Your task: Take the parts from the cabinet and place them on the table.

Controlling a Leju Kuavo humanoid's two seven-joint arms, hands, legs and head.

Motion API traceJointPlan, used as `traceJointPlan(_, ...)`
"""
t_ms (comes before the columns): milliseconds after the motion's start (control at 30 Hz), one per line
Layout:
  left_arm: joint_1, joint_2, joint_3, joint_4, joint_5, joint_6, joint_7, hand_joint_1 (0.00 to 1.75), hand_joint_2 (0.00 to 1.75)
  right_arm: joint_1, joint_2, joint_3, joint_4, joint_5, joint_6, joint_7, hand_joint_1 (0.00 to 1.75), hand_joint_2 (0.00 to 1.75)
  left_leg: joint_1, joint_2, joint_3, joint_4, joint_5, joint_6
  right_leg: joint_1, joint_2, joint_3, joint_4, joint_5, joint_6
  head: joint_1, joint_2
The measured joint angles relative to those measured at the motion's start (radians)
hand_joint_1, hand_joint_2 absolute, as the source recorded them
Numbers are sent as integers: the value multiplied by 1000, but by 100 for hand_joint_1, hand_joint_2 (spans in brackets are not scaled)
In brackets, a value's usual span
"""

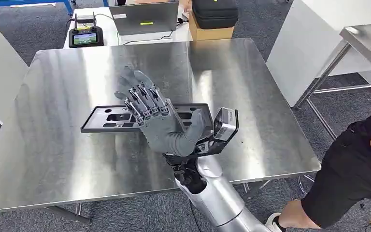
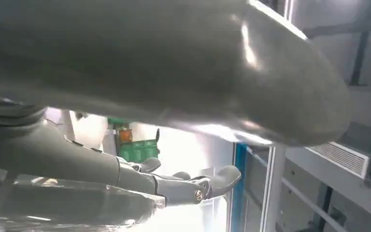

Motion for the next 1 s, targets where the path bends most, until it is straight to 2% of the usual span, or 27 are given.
traceJointPlan(100, 0, -2, 0, 0, 1, -6, -18, 0, 0, 3, -5, 3, -5, 12, -16, -1, 0, 0, -3, 0, -2, 4, -3, 3, -3, 0, 2, -3, 1, 2, 0, 0)
traceJointPlan(133, 0, -1, 0, 0, 1, -9, -23, 0, 0, 4, -6, 3, -5, 14, -20, -5, 0, 0, -3, -1, -2, 6, -6, 8, -5, 0, 2, -3, 0, 8, 0, 0)
traceJointPlan(233, 0, -1, 0, 0, 1, -11, -27, 0, 0, 8, -8, 4, -5, 26, -27, -11, 0, 0, -6, -1, 1, 6, -6, 15, -7, 0, 7, -6, 2, 17, 0, 0)
traceJointPlan(267, -1, -1, 0, 0, 0, -12, -28, 0, 0, 7, -8, 4, -6, 26, -28, -13, 0, 0, -4, 0, 7, -7, 0, 21, -3, 0, 9, -8, 1, 21, 0, 0)
traceJointPlan(300, -1, -3, 0, 0, 0, -13, -29, 0, 0, 9, -10, 4, -8, 27, -30, -14, 0, 0, 6, 5, 20, -22, 9, 27, -4, -2, 3, 10, -10, 21, 0, 0)
traceJointPlan(333, -1, -3, 0, 0, -1, -18, -31, 0, 0, 8, -11, 4, -8, 31, -32, -16, 0, 0, 6, 5, 25, -27, 11, 31, -3, -2, -18, 57, -41, 15, 1, 0)
traceJointPlan(400, -2, -3, 0, 0, -2, -19, -31, 0, 0, 12, -17, 4, -8, 35, -37, -16, 0, 0, 6, 6, 24, -27, 12, 34, -7, -2, -96, 227, -116, 4, 2, 0)
traceJointPlan(433, -2, -3, 0, 0, -2, -19, -32, 0, 0, 16, -20, 4, -8, 36, -38, -16, 0, 0, 6, 5, 23, -26, 12, 33, -9, -2, -130, 300, -141, 5, 2, 0)
traceJointPlan(467, -2, -2, 0, 0, -2, -20, -32, 0, 0, 19, -23, 4, -8, 38, -38, -16, 0, 0, 6, 5, 22, -26, 12, 33, -11, -3, -145, 334, -147, 12, 3, 0)
traceJointPlan(500, -2, -2, 0, 0, -2, -20, -32, 0, 0, 20, -26, 4, -8, 38, -38, -16, 0, 0, 6, 5, 22, -26, 12, 31, -15, -3, -134, 314, -136, 21, 3, 0)
traceJointPlan(533, -1, -3, 0, 0, -2, -21, -32, 0, 0, 19, -27, 4, -8, 38, -38, -16, 0, 0, 7, 4, 22, -23, 11, 28, -18, -4, -93, 242, -106, 35, 3, 0)
traceJointPlan(567, -2, -5, 0, 0, -2, -21, -32, 0, 0, 18, -27, 4, -8, 39, -39, -15, 0, 0, 9, 3, 22, -19, 9, 23, -23, -6, -41, 147, -73, 45, 3, 0)
traceJointPlan(600, -2, -5, 0, 0, -2, -21, -32, 0, 0, 16, -26, 4, -8, 41, -39, -15, 0, 0, 9, 2, 21, -10, 5, 16, -28, -9, 15, 48, -45, 52, 3, 0)
traceJointPlan(633, -2, -3, 0, 0, -2, -21, -33, 0, 0, 14, -27, 4, -7, 41, -40, -15, 0, 0, 4, 2, 17, 1, -2, 6, -28, -12, 25, 18, -45, 47, 4, 0)
traceJointPlan(667, -2, -3, 0, 0, -2, -21, -36, 0, 0, 14, -25, 4, -5, 44, -43, -14, 0, 0, 2, 0, 17, 3, -6, -3, -25, -9, 31, 17, -39, 36, 3, 0)
traceJointPlan(733, -2, -3, 0, 0, 1, -21, -38, 0, 0, 11, -24, 4, 0, 44, -49, -14, 0, 0, 9, 0, 17, -1, 1, -15, -18, -7, 29, 21, -36, 25, 2, 0)
traceJointPlan(767, -2, -3, 0, 0, 1, -21, -39, 0, 0, 10, -24, 3, 2, 44, -50, -14, 0, 0, 11, 0, 16, -1, 3, -21, -21, -7, 29, 19, -31, 18, 3, 0)
traceJointPlan(800, -2, -1, 0, 0, 2, -21, -39, 0, 0, 10, -23, 4, 5, 46, -51, -13, 0, 0, 18, 0, 11, 8, -7, -25, -32, -7, 29, 15, -25, 9, 2, 0)
traceJointPlan(833, -2, -2, 1, 0, 3, -21, -40, 0, 0, 9, -21, 4, 7, 46, -53, -13, 0, 0, 18, 2, 0, 38, -40, -30, -30, -8, 28, 15, -24, 6, 1, 0)
traceJointPlan(867, -2, -2, 1, 0, 5, -21, -40, 0, 0, 9, -19, 4, 10, 46, -54, -13, 0, 0, 19, 4, -25, 98, -84, -35, -29, -10, 26, 15, -22, 0, 0, 0)
traceJointPlan(900, -2, -2, 3, 0, 8, -21, -41, 0, 0, 9, -18, 3, 16, 46, -56, -13, 0, 0, 20, 4, -61, 185, -133, -40, -27, -11, 23, 16, -21, -1, 0, 0)
traceJointPlan(933, -2, -2, 5, 0, 12, -21, -42, 0, 0, 9, -19, 3, 21, 47, -56, -14, 0, 0, 20, 4, -92, 257, -166, -43, -24, -13, 20, 16, -19, -4, 0, 0)
traceJointPlan(967, -1, -2, 8, 0, 12, -21, -42, 0, 0, 11, -19, 3, 28, 47, -57, -14, 0, 0, 20, 4, -109, 304, -179, -44, -23, -13, 17, 16, -17, -7, 0, 0)
traceJointPlan(1000, -1, -2, 10, 0, 13, -21, -42, 0, 0, 11, -19, 3, 32, 52, -57, -14, 0, 0, 20, 4, -102, 298, -167, -43, -22, -13, 14, 17, -17, -7, 0, 0)
